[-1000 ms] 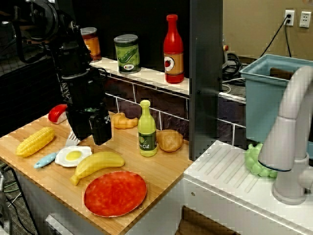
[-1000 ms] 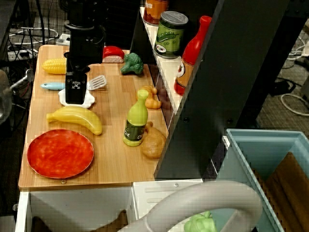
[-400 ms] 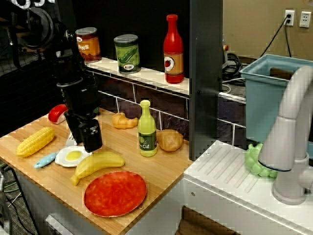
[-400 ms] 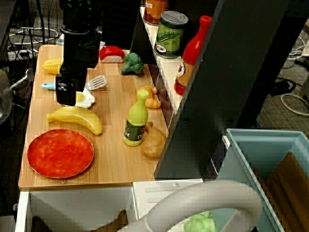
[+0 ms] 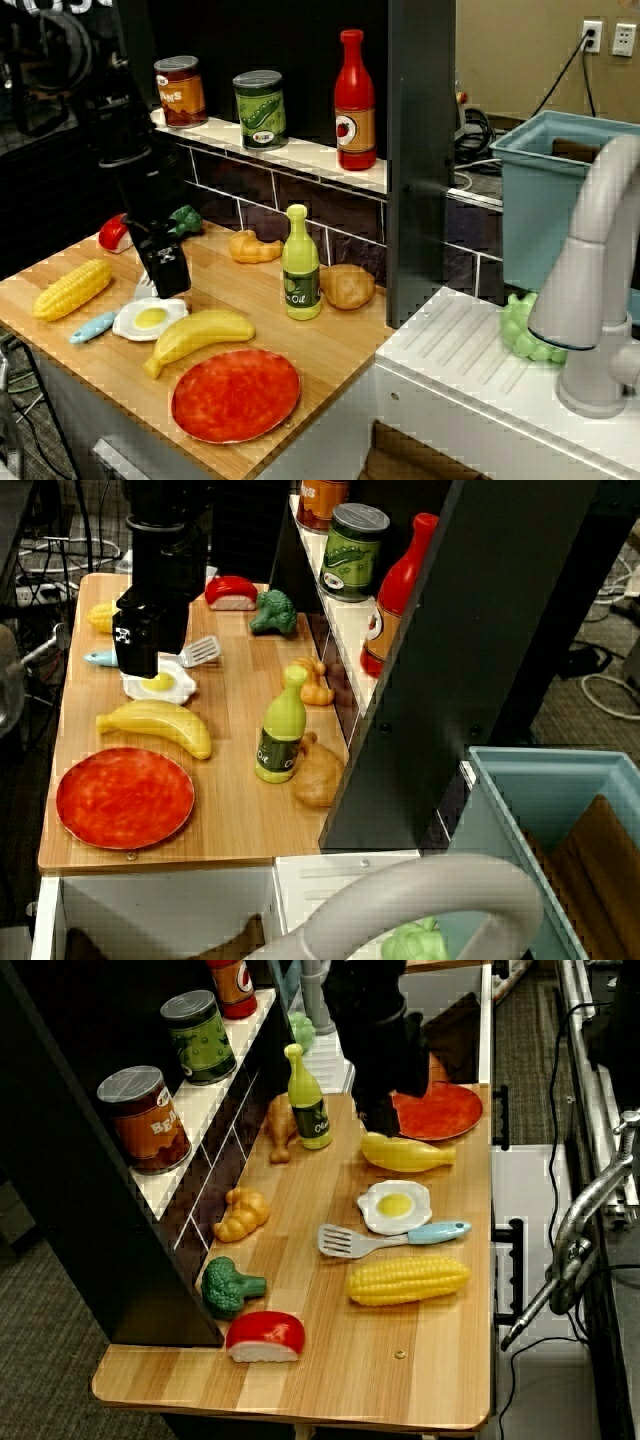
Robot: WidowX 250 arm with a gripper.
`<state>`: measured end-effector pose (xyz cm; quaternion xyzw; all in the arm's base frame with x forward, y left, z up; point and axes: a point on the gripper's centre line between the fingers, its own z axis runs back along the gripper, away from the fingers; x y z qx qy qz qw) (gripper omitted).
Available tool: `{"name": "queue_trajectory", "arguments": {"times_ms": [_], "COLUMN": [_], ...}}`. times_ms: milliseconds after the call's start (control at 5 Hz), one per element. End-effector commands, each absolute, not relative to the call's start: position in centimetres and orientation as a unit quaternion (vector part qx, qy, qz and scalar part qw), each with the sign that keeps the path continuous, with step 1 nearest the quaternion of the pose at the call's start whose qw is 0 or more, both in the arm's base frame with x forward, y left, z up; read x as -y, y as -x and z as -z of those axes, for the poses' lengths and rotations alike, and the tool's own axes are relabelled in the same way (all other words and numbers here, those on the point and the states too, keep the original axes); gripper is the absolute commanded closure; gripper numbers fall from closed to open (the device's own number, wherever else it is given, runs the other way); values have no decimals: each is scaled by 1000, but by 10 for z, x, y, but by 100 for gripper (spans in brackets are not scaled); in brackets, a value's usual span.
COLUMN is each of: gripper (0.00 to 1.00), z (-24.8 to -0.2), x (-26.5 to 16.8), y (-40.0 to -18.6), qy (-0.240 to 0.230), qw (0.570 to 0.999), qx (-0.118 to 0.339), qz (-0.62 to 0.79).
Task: Put banana on plate
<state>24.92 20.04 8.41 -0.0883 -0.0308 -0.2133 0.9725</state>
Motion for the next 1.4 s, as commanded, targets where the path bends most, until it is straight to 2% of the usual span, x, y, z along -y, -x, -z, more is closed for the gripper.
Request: {"name": "queue_trajectory", "arguments": {"times_ms": [0,600,1200], "gripper": [0,0,0], "z": [-77,-78,-57], "x": [-204,-193,-195], "y": [-259,-250,-243], "qy": [84,103,87], "qw": [978,981,985], "qx": [40,43,48], "qz": [184,158,143]}}
